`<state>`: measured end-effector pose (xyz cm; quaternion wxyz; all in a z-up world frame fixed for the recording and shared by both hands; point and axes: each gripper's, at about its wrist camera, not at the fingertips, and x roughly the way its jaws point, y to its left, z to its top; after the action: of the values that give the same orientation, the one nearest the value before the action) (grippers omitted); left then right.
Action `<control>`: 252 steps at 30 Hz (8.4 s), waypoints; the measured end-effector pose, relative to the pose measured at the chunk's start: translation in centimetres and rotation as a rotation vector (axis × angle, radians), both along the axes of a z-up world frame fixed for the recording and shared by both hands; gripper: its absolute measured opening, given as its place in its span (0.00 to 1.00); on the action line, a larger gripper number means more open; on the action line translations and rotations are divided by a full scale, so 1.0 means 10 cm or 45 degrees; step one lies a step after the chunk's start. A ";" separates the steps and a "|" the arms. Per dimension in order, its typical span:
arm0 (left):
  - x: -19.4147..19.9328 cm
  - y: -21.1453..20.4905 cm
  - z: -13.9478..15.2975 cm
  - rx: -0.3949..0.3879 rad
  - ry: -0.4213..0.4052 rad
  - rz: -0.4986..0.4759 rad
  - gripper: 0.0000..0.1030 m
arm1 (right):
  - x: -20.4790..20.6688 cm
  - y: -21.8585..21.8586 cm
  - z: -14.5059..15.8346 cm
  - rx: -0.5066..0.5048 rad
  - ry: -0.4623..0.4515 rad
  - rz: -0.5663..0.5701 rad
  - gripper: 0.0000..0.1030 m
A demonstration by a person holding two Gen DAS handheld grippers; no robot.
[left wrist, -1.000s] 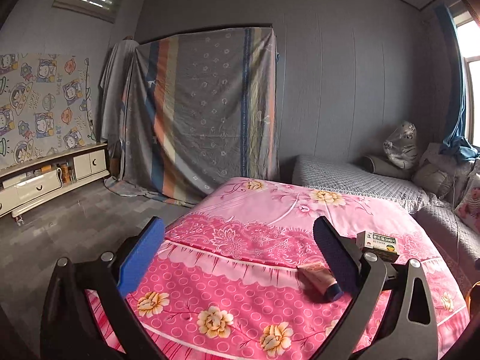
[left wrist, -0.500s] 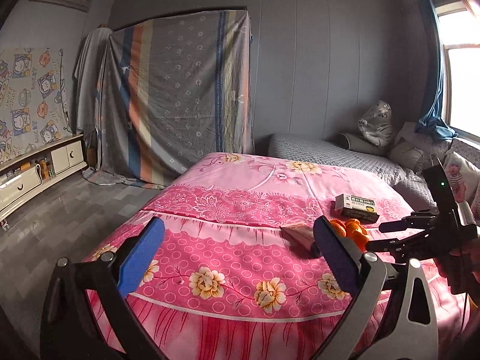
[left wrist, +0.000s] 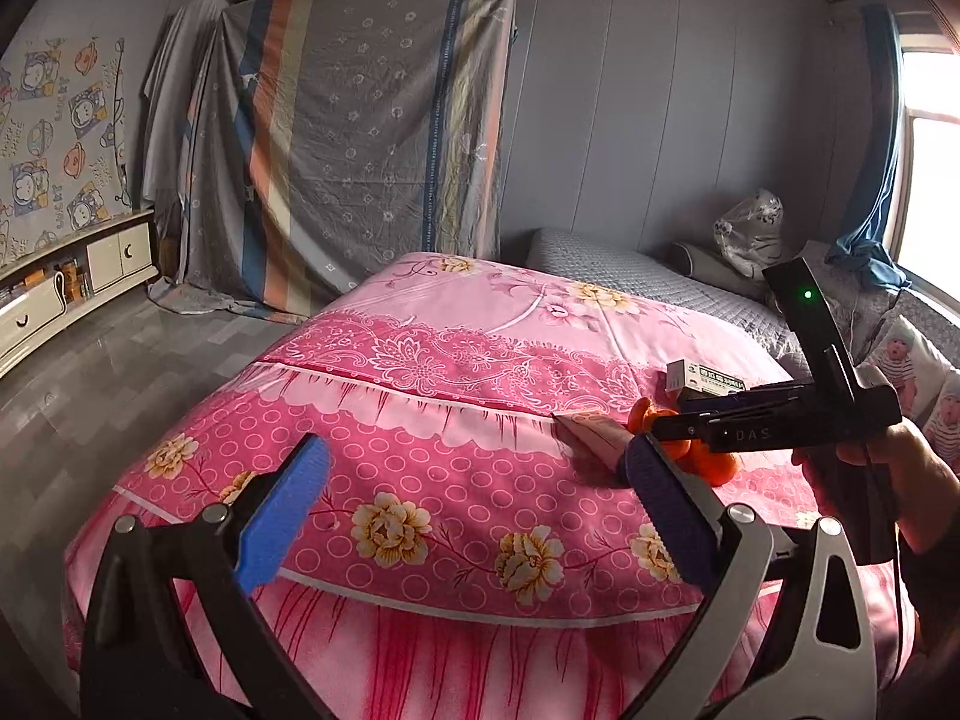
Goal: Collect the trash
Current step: 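Close the right tool on the orange peel, then lift the orange peel with the right tool while the left tool grasps the pink cream tube, then carry the orange peel and the cream tube over the yellow bin, then open both tools over the yellow bin to drop the peel and tube, then move the left tool to the last orange peel while the right tool reaches the medicine box, then grasp the orange peel with the left tool while the right tool grasps the green-white medicine box, then carry the orange peel and the medicine box over the yellow bin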
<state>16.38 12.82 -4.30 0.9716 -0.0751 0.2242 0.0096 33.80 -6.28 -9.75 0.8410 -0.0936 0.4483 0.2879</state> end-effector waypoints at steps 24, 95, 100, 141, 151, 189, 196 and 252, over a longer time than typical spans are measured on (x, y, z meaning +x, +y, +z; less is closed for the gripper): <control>0.58 -0.53 -0.28 0.013 0.321 -0.149 0.92 | -0.25 -0.68 0.51 0.417 0.067 -0.025 0.12; -0.43 -1.74 0.83 0.210 -0.058 -0.548 0.33 | -2.23 -2.70 0.91 0.641 -0.181 -0.438 0.12; -0.52 -2.06 0.93 0.242 -0.100 -0.639 0.33 | -2.34 -3.15 0.88 0.638 -0.230 -0.592 0.12; 0.24 -3.11 -0.60 0.506 0.457 -1.233 0.56 | -3.09 -4.72 -0.07 0.710 -0.174 -1.116 0.12; 0.28 -3.36 -0.67 0.484 0.471 -1.306 0.33 | -3.02 -4.64 0.01 0.704 -0.174 -1.087 0.12; 1.12 -2.12 -0.27 0.129 0.339 -0.564 0.92 | -3.04 -4.53 0.11 0.588 -0.282 -1.218 0.69; 1.52 -1.73 -0.50 0.084 0.465 -0.458 0.91 | -2.76 -4.18 0.20 0.556 -0.248 -1.105 0.69; 0.25 -1.43 0.77 0.013 -0.072 -0.664 0.41 | 0.64 -1.26 0.27 0.032 -0.061 0.050 0.70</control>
<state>18.90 -1.43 3.44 0.9475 -0.0102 0.2085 -0.2420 40.21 -18.92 -7.03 0.8468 -0.0989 0.4225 0.3077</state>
